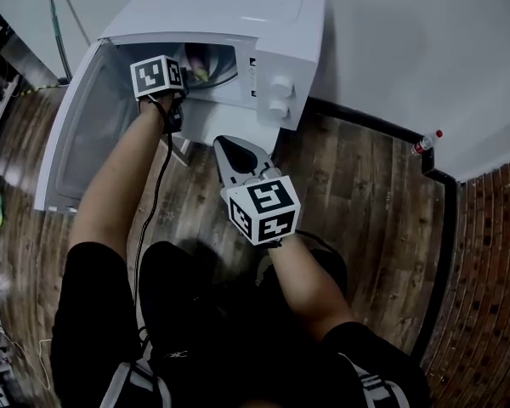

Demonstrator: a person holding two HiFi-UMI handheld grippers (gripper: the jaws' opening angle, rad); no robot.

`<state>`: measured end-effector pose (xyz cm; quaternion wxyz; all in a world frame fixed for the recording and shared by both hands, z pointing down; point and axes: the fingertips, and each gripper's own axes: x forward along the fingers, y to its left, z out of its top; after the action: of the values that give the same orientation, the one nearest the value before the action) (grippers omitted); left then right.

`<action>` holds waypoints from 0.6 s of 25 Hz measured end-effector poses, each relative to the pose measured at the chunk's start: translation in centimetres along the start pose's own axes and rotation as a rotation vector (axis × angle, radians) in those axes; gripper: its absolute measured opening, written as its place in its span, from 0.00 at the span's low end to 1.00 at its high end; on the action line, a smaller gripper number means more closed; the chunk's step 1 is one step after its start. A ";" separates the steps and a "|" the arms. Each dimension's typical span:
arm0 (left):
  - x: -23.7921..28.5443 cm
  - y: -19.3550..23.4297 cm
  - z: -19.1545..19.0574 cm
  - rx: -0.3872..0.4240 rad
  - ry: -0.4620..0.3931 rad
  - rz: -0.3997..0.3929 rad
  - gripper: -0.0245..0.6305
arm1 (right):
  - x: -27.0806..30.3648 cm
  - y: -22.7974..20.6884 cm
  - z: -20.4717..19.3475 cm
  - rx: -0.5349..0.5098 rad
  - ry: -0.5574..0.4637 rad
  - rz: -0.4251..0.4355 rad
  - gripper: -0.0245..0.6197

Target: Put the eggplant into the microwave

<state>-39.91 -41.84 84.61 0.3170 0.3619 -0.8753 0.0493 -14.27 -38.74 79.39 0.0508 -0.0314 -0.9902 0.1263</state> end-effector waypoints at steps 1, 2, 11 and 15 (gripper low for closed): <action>0.0 0.2 0.1 0.036 -0.018 0.018 0.24 | 0.0 0.1 -0.1 -0.007 0.002 0.001 0.05; -0.1 0.3 0.3 0.060 -0.036 0.033 0.24 | 0.0 0.3 -0.1 -0.015 0.004 0.001 0.05; -6.6 -0.5 1.4 0.255 -0.319 0.049 0.04 | 1.1 -0.3 -0.9 -0.022 0.016 -0.014 0.05; -10.5 -1.7 -0.7 0.195 -0.349 -0.055 0.04 | 2.4 -0.1 -0.6 -0.003 0.006 -0.016 0.05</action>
<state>-32.78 -36.53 78.68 0.1254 0.4176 -0.8978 0.0616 -16.59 -38.55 80.21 0.0545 -0.0240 -0.9904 0.1244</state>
